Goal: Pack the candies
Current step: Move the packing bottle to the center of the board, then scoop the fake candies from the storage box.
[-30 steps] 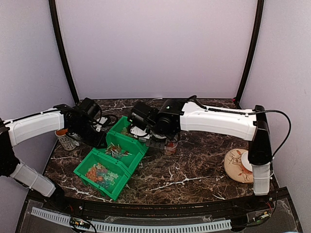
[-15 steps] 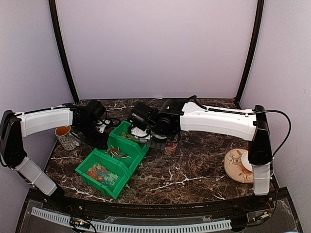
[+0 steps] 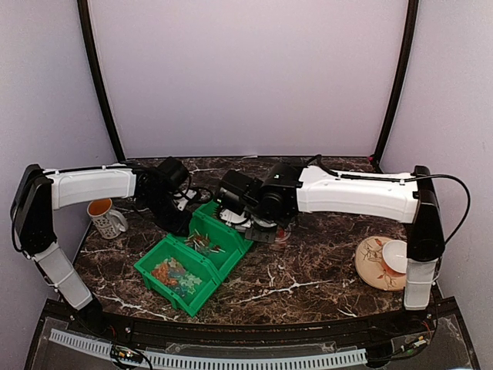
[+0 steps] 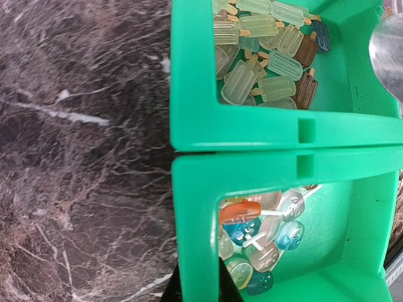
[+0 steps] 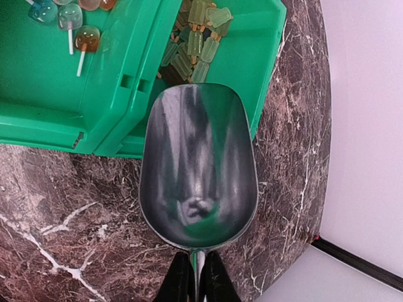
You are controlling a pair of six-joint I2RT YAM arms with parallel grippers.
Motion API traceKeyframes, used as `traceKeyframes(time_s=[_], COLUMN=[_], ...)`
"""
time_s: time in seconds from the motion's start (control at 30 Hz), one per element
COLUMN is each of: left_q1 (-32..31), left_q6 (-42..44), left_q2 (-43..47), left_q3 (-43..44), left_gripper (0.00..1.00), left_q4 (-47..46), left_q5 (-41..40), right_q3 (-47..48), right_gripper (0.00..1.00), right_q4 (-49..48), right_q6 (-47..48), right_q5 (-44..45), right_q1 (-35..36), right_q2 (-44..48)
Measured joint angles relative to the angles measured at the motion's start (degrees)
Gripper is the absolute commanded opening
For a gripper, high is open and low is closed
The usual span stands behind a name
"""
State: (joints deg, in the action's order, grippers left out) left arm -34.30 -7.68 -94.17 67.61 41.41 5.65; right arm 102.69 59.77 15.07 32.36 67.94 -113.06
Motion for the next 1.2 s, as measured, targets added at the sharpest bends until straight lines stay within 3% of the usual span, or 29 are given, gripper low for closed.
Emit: traceKeyframes(time_s=[0.3,0.9,1.2], left_q1=[-5.5,-5.7,-5.4], left_q6=[1.8,4.1,3.8], left_q2=[-0.5,2.2,3.5], left_q3=[0.8,0.3,-2.2], left_gripper=[0.00,0.00,0.00], left_q4=[0.6,3.8,2.4], left_q5=[0.1,-1.1,-0.6], right_q3=[-3.1,0.6,-0.5], right_gripper=[0.00,0.00,0.00], right_q4=[1.6,5.5,-3.5], right_q6=[-0.5,1.4,3.0], right_q5=[2.3,-4.3,-13.3], right_q1=[-0.1,-0.2,-4.5], right_q2=[2.0,-3.9,-3.8])
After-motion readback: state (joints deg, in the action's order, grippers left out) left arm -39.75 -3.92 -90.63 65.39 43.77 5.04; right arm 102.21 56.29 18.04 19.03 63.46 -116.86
